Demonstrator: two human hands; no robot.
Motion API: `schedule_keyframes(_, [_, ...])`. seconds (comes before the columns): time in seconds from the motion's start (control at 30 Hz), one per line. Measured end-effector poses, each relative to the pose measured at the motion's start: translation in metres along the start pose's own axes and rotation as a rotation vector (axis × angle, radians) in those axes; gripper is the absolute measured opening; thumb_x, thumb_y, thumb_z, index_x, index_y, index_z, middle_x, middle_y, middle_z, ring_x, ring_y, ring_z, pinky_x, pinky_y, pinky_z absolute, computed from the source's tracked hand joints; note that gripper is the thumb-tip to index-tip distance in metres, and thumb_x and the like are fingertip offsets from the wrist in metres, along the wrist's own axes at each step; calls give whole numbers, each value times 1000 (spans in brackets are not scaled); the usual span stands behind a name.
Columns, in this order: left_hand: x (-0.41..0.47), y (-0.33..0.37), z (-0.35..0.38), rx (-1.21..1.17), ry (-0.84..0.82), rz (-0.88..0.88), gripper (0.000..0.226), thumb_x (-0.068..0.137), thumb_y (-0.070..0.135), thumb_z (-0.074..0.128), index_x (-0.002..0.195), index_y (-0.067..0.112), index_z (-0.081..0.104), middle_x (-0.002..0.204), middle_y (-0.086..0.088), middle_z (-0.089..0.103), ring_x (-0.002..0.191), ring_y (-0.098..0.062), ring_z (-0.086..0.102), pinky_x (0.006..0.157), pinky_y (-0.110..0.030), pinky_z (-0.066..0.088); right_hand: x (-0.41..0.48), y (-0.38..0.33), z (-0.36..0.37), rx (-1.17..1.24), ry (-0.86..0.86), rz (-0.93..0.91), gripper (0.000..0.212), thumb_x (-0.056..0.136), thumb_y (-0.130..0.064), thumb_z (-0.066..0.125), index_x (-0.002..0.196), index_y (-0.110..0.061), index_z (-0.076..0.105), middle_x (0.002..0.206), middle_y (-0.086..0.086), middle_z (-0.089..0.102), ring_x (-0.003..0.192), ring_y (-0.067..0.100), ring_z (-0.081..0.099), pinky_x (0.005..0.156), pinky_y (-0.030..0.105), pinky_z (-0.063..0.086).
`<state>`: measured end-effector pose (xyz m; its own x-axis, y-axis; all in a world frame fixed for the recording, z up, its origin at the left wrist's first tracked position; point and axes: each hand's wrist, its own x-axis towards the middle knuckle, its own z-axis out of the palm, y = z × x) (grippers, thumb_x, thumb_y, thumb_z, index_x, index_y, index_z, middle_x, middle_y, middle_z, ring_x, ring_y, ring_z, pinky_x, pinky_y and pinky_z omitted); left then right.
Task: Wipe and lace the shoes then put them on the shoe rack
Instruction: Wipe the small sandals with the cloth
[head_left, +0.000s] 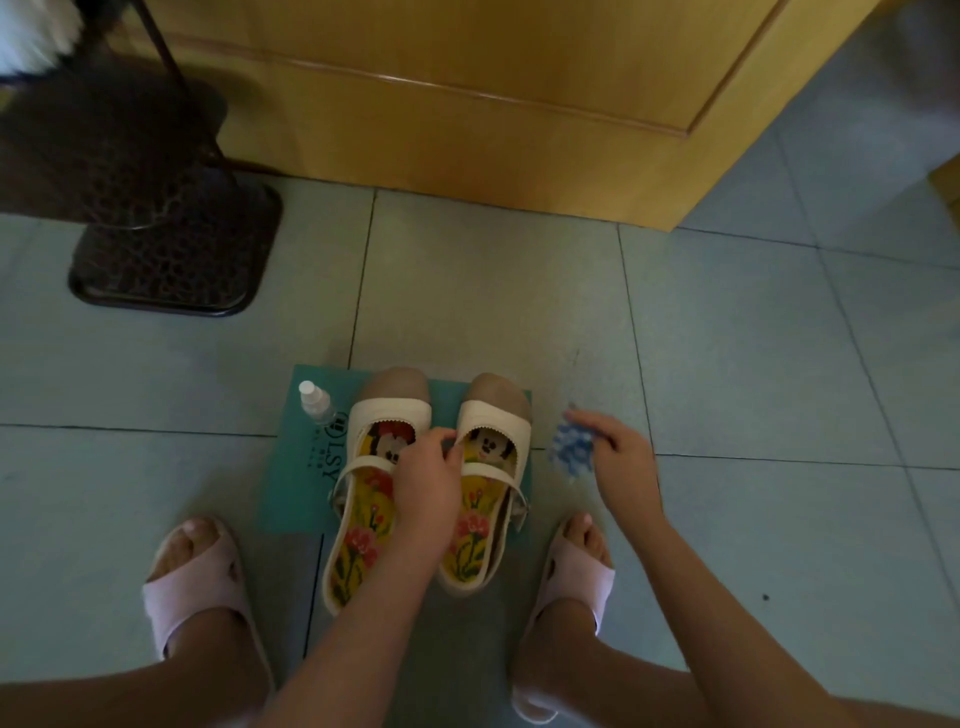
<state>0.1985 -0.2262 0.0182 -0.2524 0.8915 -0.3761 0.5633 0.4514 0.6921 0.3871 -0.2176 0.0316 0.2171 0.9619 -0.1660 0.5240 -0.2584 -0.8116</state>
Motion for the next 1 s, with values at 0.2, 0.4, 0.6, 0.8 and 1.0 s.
schedule_keyframes(0.2, [2,-2,1,12,-1,-9,25,93,21,52,114,12,62,106,-9,68,96,-23,62,77,-33,50,37,-45,68,-271,-443,-252,33,94,-8,46,124,-13,61,141,4,48,135,16,35,110,24,23])
schedule_keyframes(0.4, [3,-2,4,68,19,-8,26,93,24,51,115,15,62,105,-6,68,93,-20,62,75,-32,51,49,-28,85,-457,-421,-289,32,92,-29,57,123,-25,61,152,1,32,143,25,16,114,35,18])
schedule_keyframes(0.6, [2,-2,4,44,16,-5,25,94,22,51,115,15,63,104,-6,67,92,-20,62,73,-30,50,69,-33,66,-468,-542,-386,31,90,1,50,115,-8,66,141,7,47,134,24,40,108,31,30])
schedule_keyframes(0.8, [0,1,5,37,29,-14,24,93,23,52,111,14,65,101,-6,68,91,-20,63,72,-29,49,80,-36,57,-394,-417,-445,27,84,3,58,108,-7,69,129,6,59,116,19,57,99,26,40])
schedule_keyframes(1.0, [3,-3,7,104,-2,-1,24,95,23,48,91,9,66,83,-10,67,74,-21,60,58,-33,44,69,-36,72,-696,-879,-804,20,83,-8,55,92,-4,72,95,13,71,90,31,65,79,48,51])
